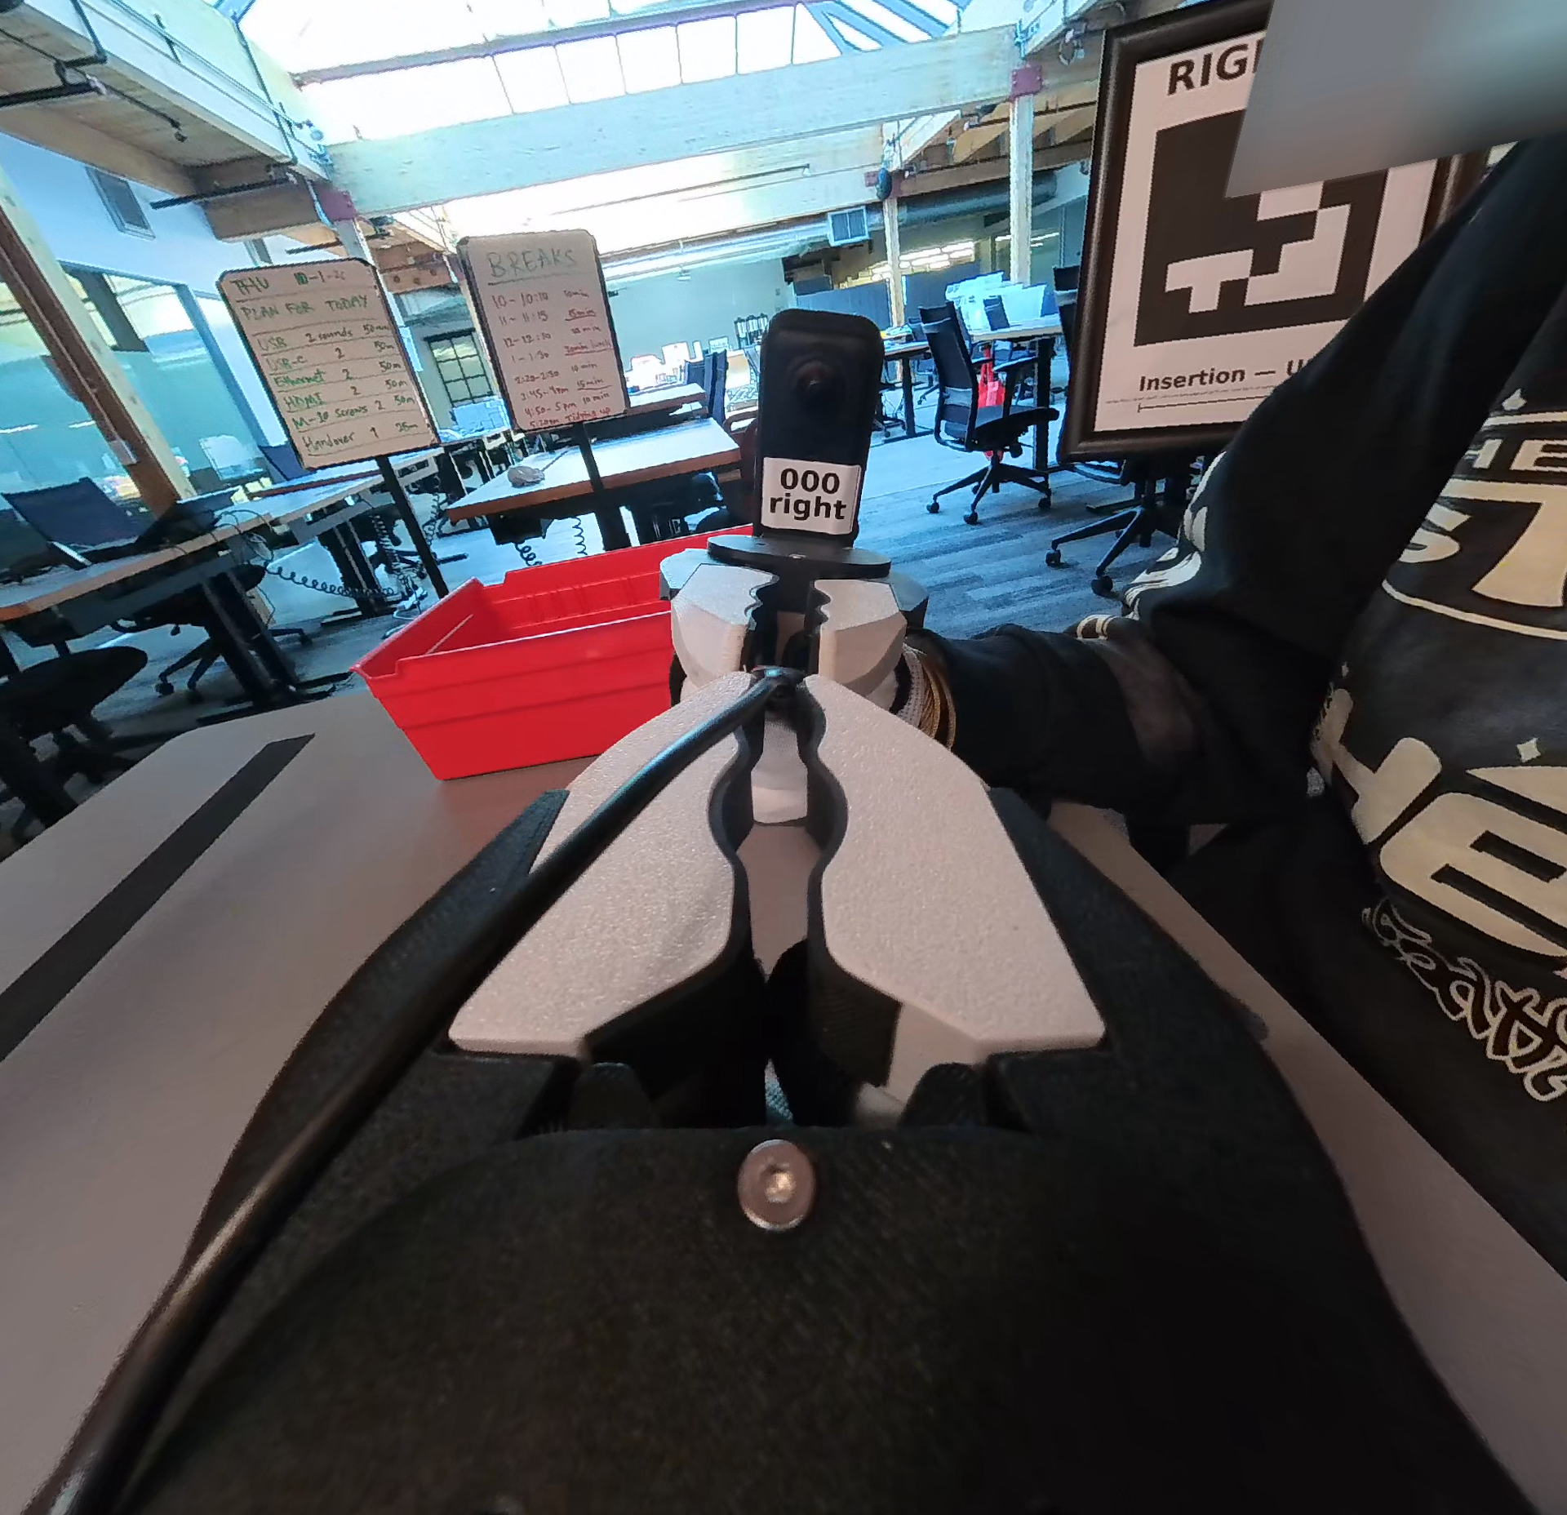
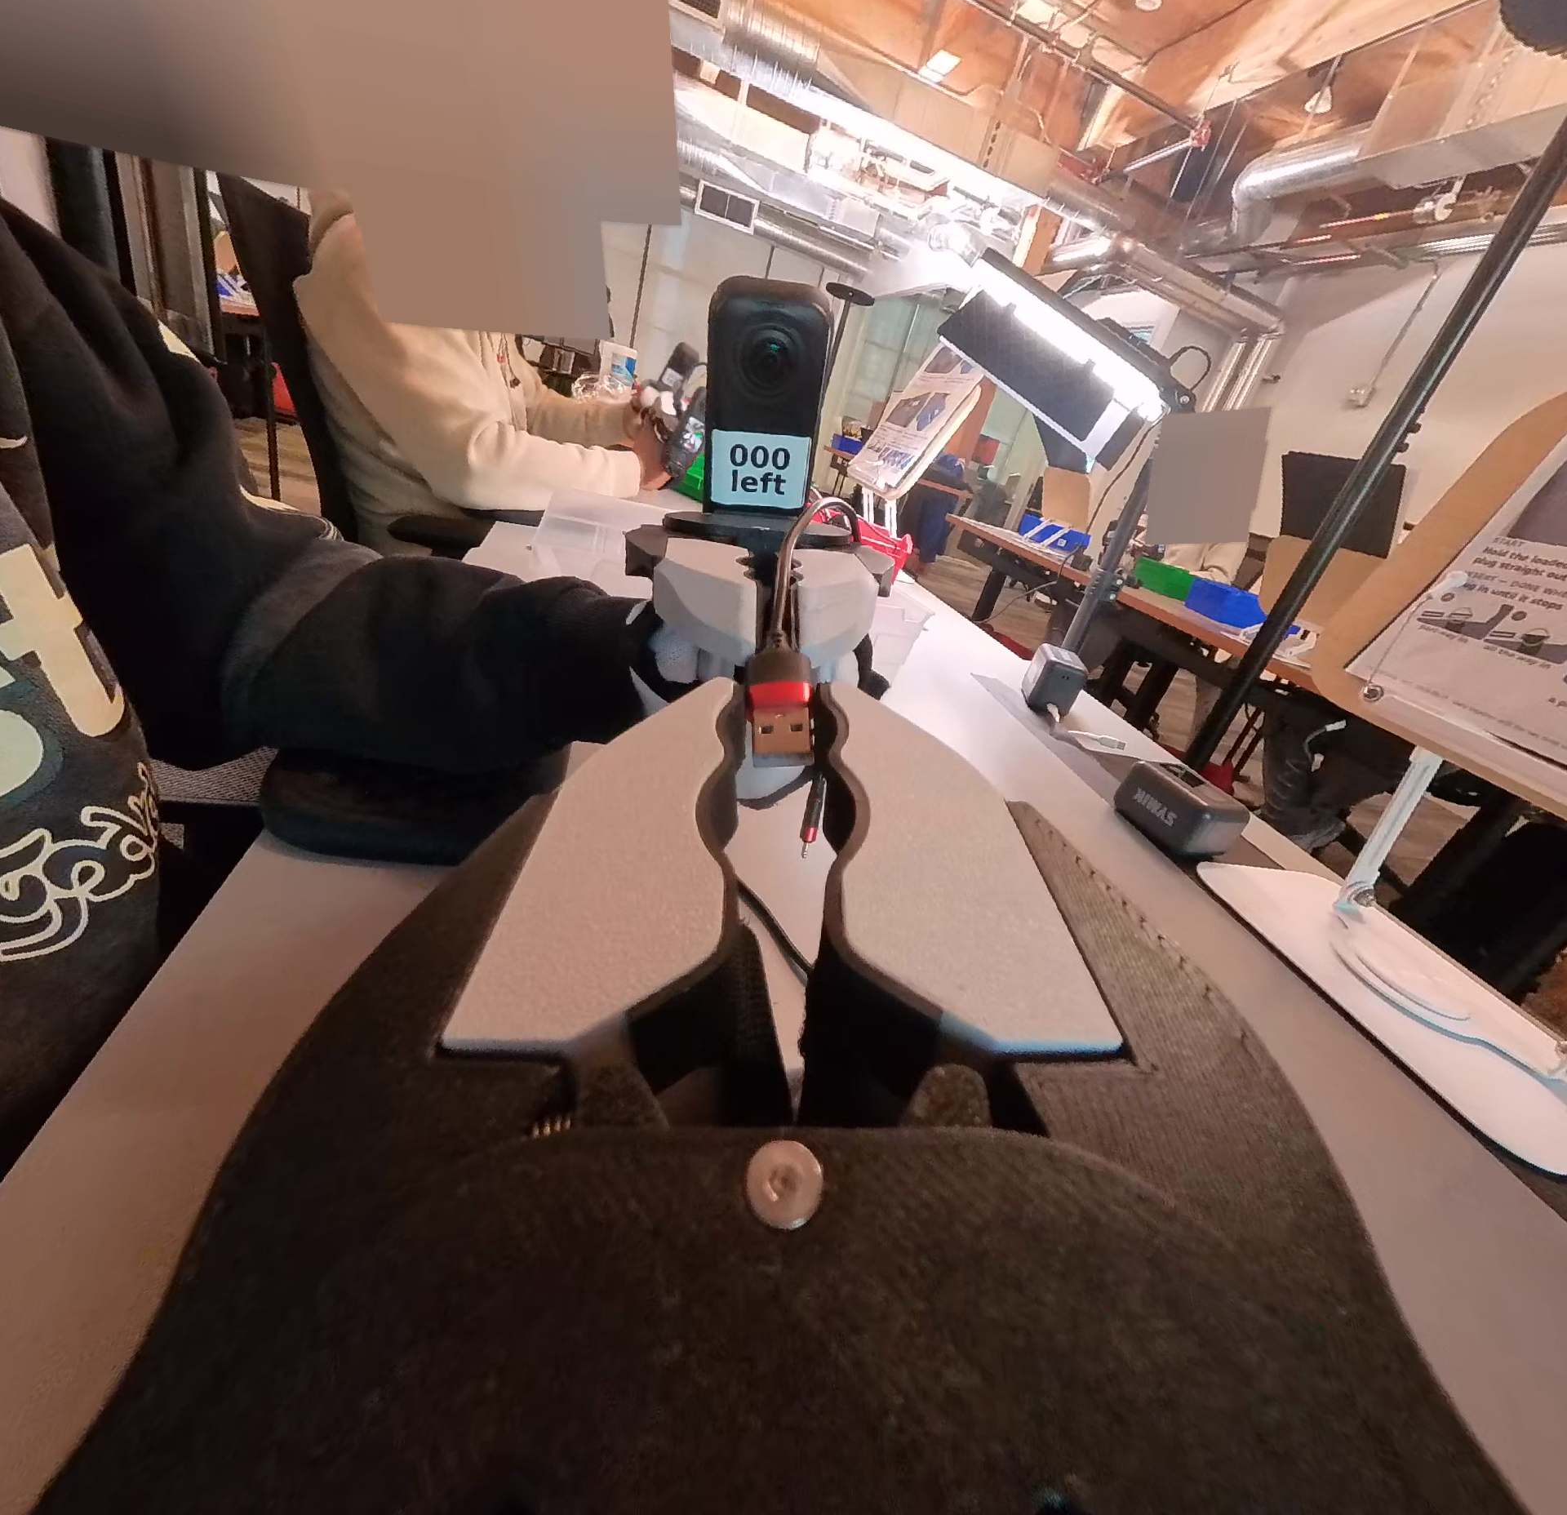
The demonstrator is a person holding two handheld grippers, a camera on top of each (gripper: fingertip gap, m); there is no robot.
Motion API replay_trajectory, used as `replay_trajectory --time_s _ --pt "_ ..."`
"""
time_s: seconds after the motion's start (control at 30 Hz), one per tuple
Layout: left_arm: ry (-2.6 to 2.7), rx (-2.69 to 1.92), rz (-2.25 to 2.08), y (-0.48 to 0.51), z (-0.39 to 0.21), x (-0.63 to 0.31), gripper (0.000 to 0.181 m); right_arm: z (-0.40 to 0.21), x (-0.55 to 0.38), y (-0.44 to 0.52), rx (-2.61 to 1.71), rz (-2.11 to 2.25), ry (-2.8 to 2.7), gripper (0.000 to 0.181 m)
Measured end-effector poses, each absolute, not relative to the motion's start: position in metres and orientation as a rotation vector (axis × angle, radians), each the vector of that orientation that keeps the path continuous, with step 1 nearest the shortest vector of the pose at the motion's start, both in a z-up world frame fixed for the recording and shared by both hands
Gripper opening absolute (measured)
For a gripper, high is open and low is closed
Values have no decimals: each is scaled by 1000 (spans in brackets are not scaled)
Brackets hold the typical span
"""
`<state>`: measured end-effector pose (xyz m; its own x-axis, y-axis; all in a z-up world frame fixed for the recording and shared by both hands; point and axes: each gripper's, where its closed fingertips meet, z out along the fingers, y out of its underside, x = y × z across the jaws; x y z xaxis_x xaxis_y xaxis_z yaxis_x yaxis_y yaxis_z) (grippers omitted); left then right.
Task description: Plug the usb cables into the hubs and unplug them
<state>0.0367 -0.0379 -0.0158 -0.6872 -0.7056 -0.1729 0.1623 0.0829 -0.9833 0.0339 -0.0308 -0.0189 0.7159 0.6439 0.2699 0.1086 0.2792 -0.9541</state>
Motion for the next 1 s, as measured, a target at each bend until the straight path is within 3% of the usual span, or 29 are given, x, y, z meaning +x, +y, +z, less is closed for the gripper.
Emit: replay_trajectory --time_s 0.67,0.7,0.87,1.0 --pt "1673 -582 -1569 -29 -16 44 5 -19 42 -23 -1300 404 -655 17" --pt "1646 -601 -1537 -25 -15 46 5 -21 49 -19 -1333 410 -613 19" --pt "1426 -693 -1485 11 5 47 5 -88 95 4 -1815 327 -449 67" --pt "1354 -728 -1486 24 11 45 5 -146 99 8 -2146 243 -453 66"
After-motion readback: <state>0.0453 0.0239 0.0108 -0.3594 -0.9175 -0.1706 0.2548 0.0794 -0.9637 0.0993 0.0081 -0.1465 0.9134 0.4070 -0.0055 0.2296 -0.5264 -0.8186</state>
